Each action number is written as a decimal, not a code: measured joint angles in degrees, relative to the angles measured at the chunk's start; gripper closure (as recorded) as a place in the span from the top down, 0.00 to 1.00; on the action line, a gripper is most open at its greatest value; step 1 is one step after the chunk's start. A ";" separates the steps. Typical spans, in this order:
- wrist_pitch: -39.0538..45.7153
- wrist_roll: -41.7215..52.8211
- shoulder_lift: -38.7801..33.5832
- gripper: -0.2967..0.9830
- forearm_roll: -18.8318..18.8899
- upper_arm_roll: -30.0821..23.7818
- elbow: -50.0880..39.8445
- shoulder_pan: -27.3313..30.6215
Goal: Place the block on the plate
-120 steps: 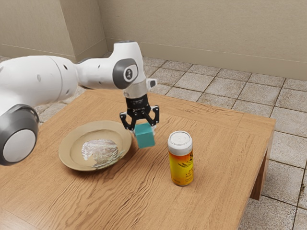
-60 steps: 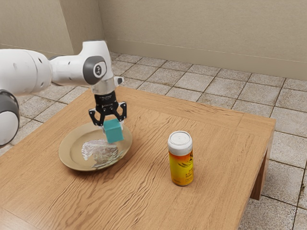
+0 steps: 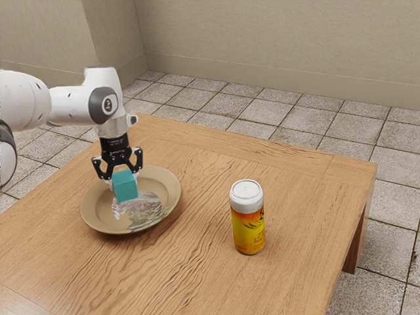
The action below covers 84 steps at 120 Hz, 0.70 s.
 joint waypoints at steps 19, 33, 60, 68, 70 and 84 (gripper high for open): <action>1.15 0.01 2.59 0.49 0.08 -0.18 0.42 0.53; 1.93 0.06 3.77 0.51 0.05 -0.45 0.50 0.98; 3.05 0.47 3.90 0.68 -0.10 -0.96 0.58 1.09; 3.18 0.63 3.39 0.70 -0.09 -0.97 0.59 1.04; 3.20 0.68 3.17 0.71 -0.09 -0.97 0.59 1.03; 2.88 1.21 1.13 0.73 -0.04 -0.97 0.57 0.93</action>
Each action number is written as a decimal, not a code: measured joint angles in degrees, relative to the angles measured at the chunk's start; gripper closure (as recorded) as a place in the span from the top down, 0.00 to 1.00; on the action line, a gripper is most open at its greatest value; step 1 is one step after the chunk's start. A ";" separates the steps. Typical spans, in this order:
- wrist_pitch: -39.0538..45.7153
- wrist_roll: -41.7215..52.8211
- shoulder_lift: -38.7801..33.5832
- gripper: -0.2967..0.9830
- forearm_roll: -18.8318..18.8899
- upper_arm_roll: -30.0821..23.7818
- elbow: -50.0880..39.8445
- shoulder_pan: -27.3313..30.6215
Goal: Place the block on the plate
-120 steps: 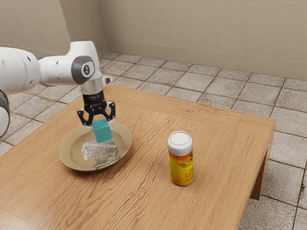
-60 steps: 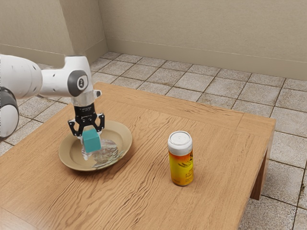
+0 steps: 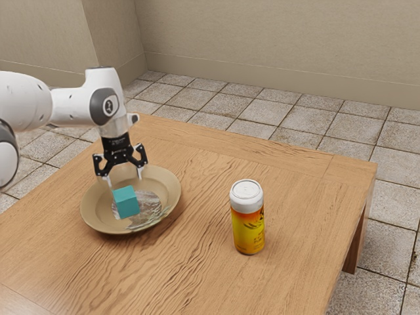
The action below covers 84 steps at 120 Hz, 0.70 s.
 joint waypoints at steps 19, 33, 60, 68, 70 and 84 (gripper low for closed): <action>-3.07 1.07 -3.71 0.75 0.60 -0.76 1.43 -0.69; -6.50 2.14 -7.75 0.76 1.87 -3.00 2.44 -0.83; -13.11 5.48 -16.42 0.76 4.87 -8.86 4.69 -1.17; -15.65 6.72 -18.04 0.77 5.21 -9.92 6.78 -0.96; -16.35 7.01 -18.48 0.77 5.29 -10.30 7.39 -0.86; -21.00 9.36 -22.12 0.77 6.51 -13.23 10.19 -1.08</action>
